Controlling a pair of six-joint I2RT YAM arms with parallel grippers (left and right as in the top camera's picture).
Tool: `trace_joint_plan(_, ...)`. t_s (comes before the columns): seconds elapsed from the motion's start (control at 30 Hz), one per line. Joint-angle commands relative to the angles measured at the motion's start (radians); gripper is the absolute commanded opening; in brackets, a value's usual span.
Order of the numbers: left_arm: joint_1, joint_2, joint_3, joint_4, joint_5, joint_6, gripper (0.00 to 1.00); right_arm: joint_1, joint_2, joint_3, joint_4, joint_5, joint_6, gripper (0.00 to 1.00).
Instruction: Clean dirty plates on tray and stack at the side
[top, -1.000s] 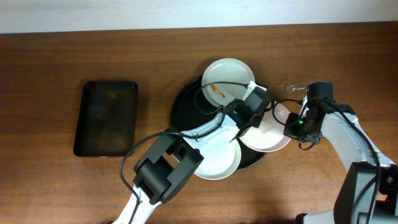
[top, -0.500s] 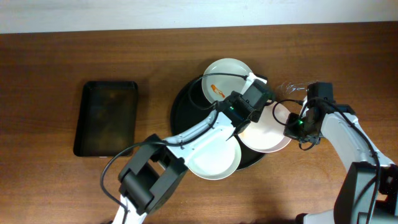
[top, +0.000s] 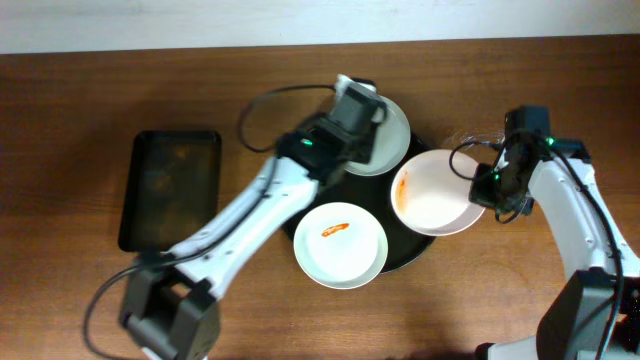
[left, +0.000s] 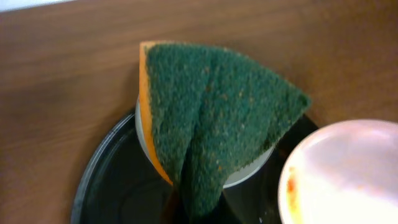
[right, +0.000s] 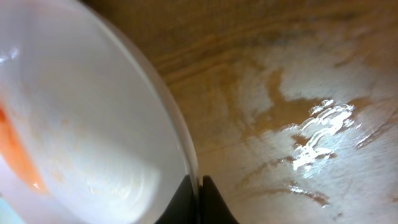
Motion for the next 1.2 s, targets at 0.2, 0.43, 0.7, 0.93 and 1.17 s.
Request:
trace_joint_plan(0.2, 0.198, -0.100, 0.014, -0.233, 0.056, -0.012, 0.00, 0.227, 0.003, 0.289, -0.255, 0.449, -0.005, 0.04)
trace_joint_plan(0.43, 0.272, -0.100, 0.014, -0.311, 0.056, -0.011, 0.00, 0.454, 0.005, 0.316, -0.270, 0.753, -0.129, 0.04)
trace_joint_plan(0.7, 0.331, -0.100, 0.014, -0.375, 0.056, -0.004, 0.00, 0.569, 0.063, 0.316, -0.183, 0.894, -0.381, 0.04)
trace_joint_plan(0.93, 0.364, -0.100, 0.014, -0.414, 0.056, -0.004, 0.00, 0.679, 0.188, 0.316, -0.122, 1.199, -0.557, 0.04)
trace_joint_plan(1.17, 0.370, -0.100, 0.014, -0.430, 0.056, 0.019, 0.00, 0.780, 0.228, 0.316, -0.045, 1.400, -0.602, 0.04)
